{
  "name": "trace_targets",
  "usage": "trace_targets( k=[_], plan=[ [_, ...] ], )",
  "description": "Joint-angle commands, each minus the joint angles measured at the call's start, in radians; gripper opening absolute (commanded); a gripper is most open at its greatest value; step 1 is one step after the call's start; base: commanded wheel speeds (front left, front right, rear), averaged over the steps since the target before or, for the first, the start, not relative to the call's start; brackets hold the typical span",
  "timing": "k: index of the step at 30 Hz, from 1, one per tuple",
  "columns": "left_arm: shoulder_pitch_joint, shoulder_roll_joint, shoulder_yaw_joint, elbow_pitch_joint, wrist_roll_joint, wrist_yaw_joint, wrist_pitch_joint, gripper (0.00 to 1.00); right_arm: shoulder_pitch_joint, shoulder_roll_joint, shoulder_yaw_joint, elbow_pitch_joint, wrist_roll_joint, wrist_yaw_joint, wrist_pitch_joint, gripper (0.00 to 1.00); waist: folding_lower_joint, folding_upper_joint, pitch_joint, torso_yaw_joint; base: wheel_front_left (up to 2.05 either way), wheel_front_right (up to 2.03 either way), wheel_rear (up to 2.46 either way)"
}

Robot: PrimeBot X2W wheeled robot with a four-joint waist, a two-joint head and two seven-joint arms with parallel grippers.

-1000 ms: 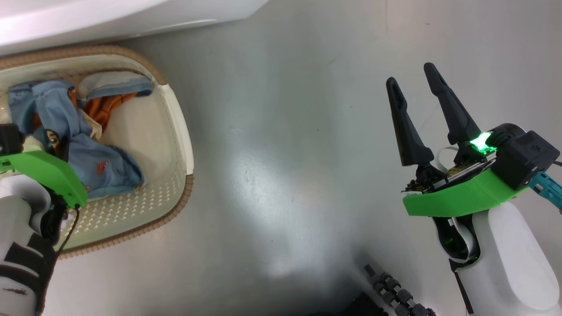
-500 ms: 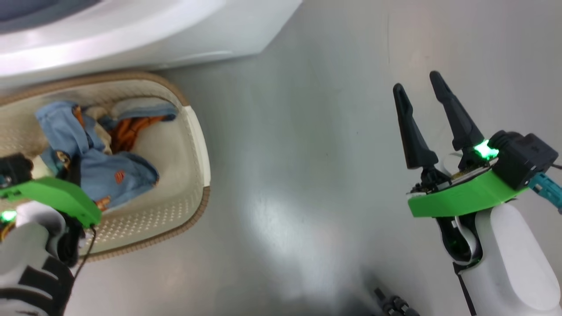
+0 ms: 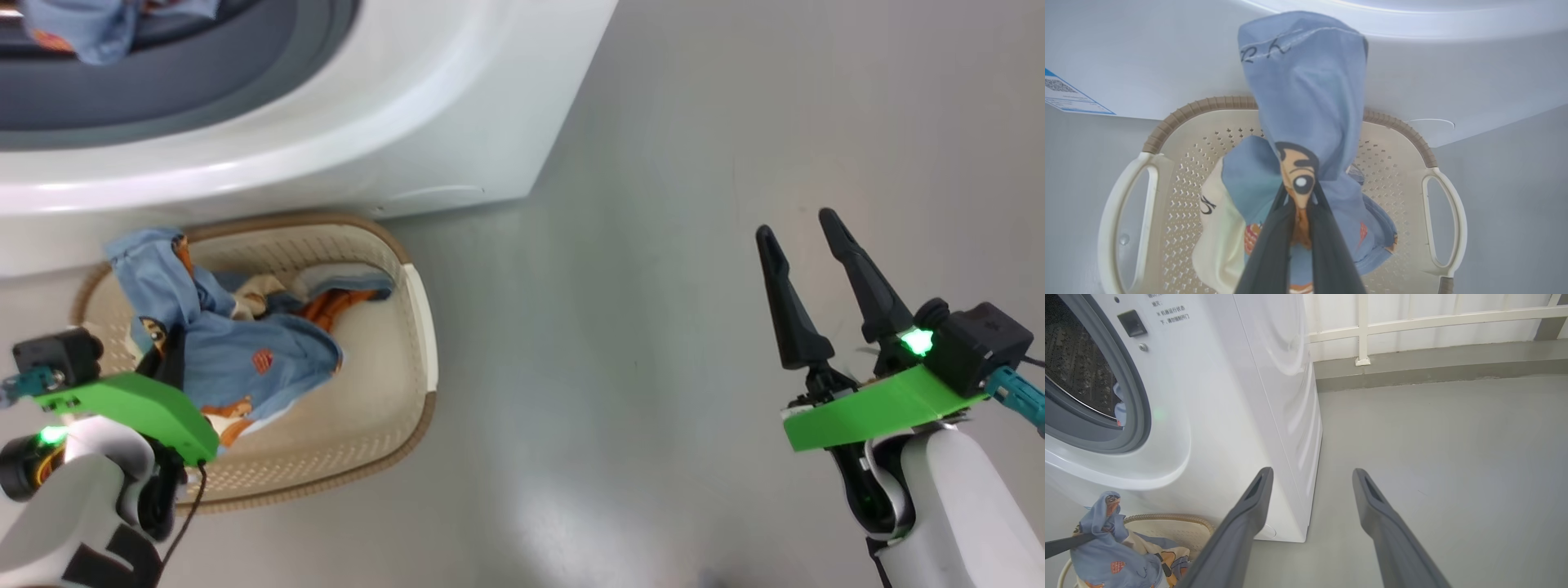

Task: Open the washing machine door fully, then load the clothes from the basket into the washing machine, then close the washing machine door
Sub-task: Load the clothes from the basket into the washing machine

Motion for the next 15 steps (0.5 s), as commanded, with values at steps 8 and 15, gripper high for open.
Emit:
trace_targets(
  k=[8,15],
  plan=[
    [0.108,0.029,0.130,-0.128,0.122,-0.001,-0.013,0.00,0.071,-0.013,-0.002,-0.007,0.009,0.002,-0.005,1.00,0.0000,0.0000,-0.139,0.039,0.00,0.00,0.00],
    [0.187,0.013,0.231,-0.257,0.216,-0.001,-0.013,0.00,0.109,-0.020,-0.021,-0.004,0.009,0.002,-0.005,1.00,0.0000,0.0000,-0.198,0.051,0.00,0.00,0.00]
  ],
)
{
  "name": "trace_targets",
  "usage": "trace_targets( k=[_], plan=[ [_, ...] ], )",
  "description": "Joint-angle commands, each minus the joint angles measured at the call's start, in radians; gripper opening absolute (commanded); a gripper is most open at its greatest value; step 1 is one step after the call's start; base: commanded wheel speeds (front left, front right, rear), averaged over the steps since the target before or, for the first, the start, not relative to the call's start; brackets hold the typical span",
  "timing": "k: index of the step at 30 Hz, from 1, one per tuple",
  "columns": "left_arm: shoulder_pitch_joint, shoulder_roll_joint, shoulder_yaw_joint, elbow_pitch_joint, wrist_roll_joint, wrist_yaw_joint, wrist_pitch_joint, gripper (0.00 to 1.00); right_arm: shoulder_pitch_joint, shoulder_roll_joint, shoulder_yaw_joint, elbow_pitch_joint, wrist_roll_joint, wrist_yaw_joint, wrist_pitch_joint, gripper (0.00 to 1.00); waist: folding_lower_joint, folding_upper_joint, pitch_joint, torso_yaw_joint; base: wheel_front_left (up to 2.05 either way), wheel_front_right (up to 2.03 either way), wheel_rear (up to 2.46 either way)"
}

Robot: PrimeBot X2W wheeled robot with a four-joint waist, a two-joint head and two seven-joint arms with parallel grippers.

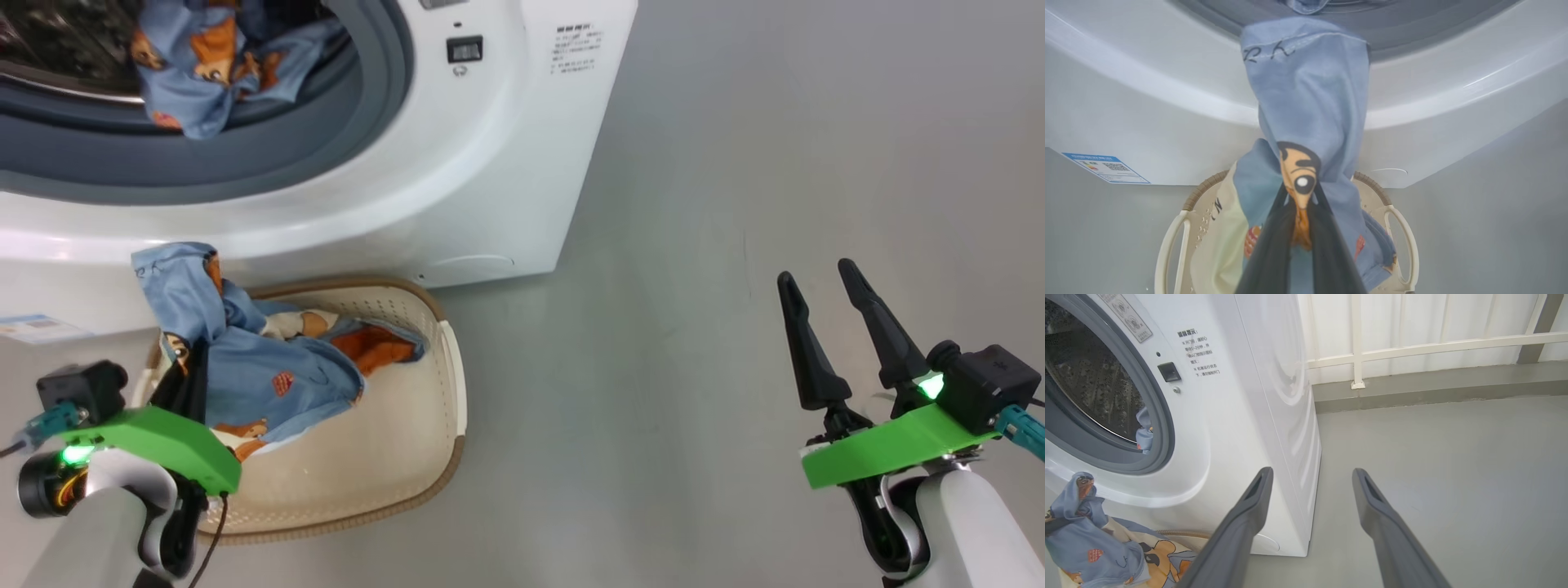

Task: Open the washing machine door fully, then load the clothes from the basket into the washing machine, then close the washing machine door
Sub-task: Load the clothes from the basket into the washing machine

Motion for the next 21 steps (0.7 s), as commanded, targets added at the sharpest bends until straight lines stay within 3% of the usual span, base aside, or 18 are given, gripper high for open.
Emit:
trace_targets(
  k=[1,21],
  plan=[
    [0.022,0.035,0.052,-0.041,0.021,-0.001,-0.013,0.00,0.029,-0.012,0.015,-0.020,0.007,0.002,-0.005,1.00,0.0000,0.0000,-0.036,0.013,0.00,0.00,0.00],
    [0.303,-0.025,0.304,-0.461,0.196,-0.001,-0.014,0.00,0.115,-0.031,-0.047,-0.029,0.005,0.002,-0.005,1.00,0.0000,0.0000,-0.132,0.038,0.00,0.00,0.00]
  ],
)
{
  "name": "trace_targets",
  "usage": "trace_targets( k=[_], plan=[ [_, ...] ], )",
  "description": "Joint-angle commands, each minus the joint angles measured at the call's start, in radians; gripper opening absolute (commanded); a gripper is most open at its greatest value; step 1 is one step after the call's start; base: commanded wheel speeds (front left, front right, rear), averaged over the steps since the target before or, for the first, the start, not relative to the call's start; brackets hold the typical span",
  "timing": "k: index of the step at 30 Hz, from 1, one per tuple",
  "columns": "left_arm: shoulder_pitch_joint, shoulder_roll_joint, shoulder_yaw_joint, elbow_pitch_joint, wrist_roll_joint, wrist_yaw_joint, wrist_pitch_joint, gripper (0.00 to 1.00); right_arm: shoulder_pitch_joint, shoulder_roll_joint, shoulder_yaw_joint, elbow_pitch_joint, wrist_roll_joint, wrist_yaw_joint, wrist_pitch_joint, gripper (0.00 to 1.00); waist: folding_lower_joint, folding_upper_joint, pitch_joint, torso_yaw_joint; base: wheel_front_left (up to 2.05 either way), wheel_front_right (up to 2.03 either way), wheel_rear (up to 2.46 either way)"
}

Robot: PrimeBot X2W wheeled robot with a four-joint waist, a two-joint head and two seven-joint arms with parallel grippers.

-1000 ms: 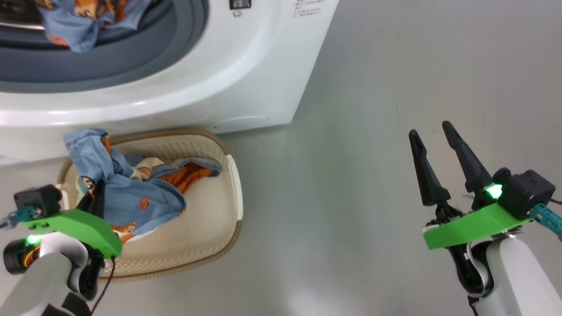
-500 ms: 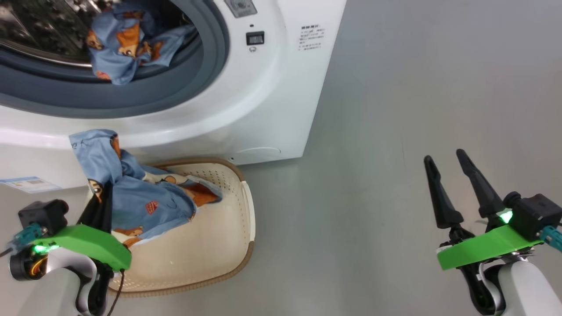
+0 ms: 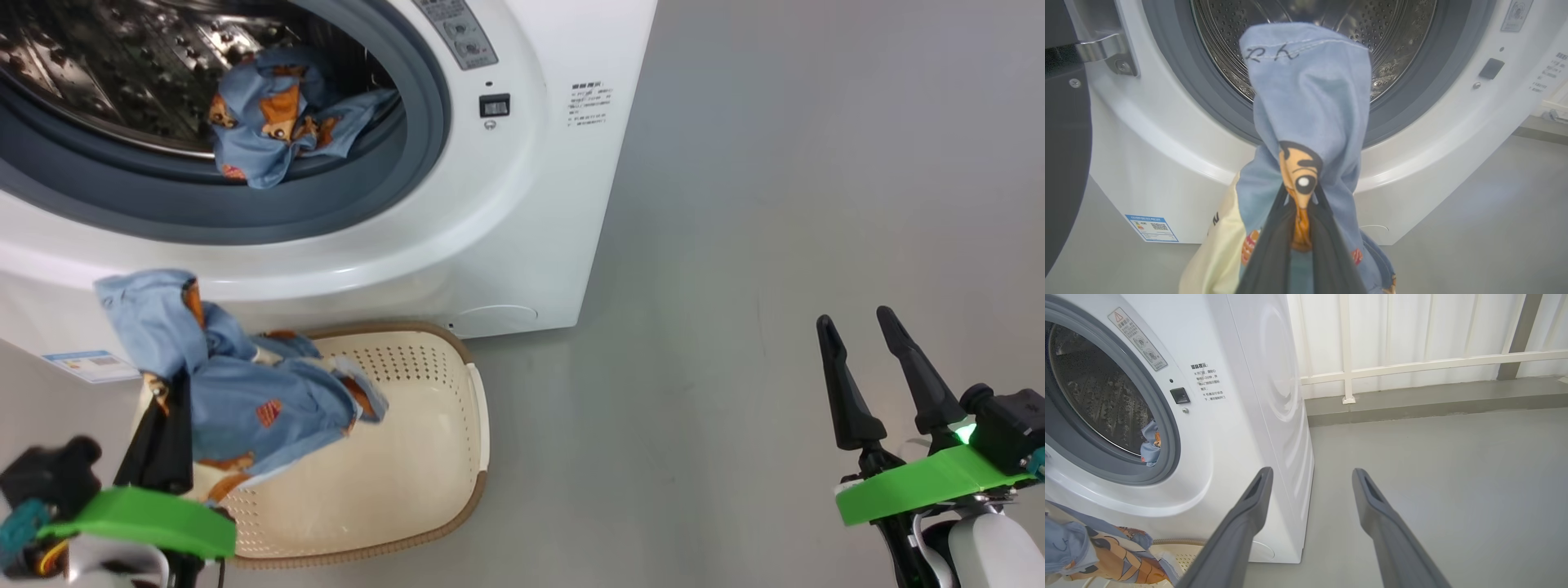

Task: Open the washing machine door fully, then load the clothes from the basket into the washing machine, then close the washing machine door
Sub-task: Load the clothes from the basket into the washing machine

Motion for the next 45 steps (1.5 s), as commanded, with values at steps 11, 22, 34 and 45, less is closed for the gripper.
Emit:
trace_targets(
  k=[11,22,34,45],
  plan=[
    [0.156,-0.046,0.119,-0.179,0.077,-0.002,-0.009,0.00,0.036,-0.018,0.010,-0.025,0.007,0.002,-0.005,1.00,0.0000,0.0000,-0.023,0.000,0.00,0.00,0.00],
    [0.181,-0.082,0.142,-0.227,0.086,-0.002,-0.009,0.00,0.039,-0.014,0.009,-0.032,0.004,0.002,-0.005,1.00,0.0000,0.0000,-0.014,-0.004,0.00,0.00,0.00],
    [0.032,-0.068,0.157,-0.286,0.086,-0.002,-0.009,0.00,0.019,-0.005,0.008,-0.040,0.003,0.002,-0.005,1.00,0.0000,0.0000,0.033,-0.009,0.00,0.00,0.00],
    [-0.287,-0.009,0.126,-0.155,0.076,-0.002,-0.009,0.00,-0.028,0.011,0.031,-0.042,0.007,0.002,-0.005,1.00,0.0000,0.0000,0.104,-0.047,0.00,0.00,0.00]
  ],
)
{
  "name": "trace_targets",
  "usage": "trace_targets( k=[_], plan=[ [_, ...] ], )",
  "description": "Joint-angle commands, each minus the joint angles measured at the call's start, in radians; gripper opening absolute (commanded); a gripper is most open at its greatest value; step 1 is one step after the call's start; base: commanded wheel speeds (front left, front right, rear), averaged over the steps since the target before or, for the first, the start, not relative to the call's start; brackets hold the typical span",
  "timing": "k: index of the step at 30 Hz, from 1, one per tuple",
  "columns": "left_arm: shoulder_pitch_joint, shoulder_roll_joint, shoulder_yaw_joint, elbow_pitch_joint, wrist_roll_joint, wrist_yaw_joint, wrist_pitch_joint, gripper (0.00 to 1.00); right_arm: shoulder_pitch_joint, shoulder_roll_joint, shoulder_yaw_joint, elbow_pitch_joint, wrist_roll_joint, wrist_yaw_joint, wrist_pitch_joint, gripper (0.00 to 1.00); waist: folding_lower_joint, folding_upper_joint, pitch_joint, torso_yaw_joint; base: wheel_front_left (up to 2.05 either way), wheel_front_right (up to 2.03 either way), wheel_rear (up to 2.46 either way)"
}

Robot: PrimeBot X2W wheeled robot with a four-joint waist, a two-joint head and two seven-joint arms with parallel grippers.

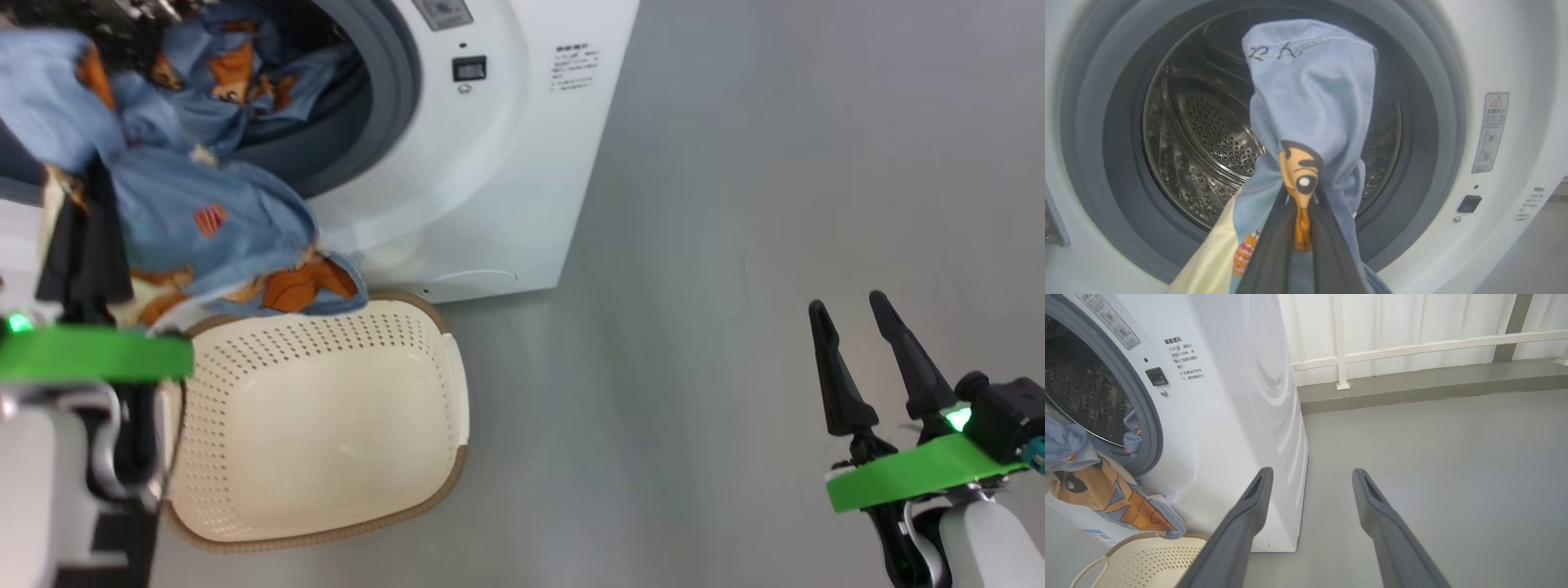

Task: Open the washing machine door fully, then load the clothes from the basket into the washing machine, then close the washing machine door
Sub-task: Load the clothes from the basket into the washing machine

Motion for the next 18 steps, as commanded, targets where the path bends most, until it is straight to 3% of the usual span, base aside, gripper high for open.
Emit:
trace_targets(
  k=[1,18],
  plan=[
    [-0.057,0.047,0.026,0.013,-0.010,-0.002,-0.006,0.00,-0.015,-0.002,0.027,-0.026,0.007,0.002,-0.005,1.00,0.0000,0.0000,0.026,-0.021,0.00,0.00,0.00],
    [-0.495,0.158,-0.098,0.664,-0.115,-0.002,-0.006,0.00,-0.084,0.033,0.072,-0.033,0.010,0.002,-0.005,1.00,0.0000,0.0000,0.145,-0.129,0.00,0.00,0.00]
  ],
)
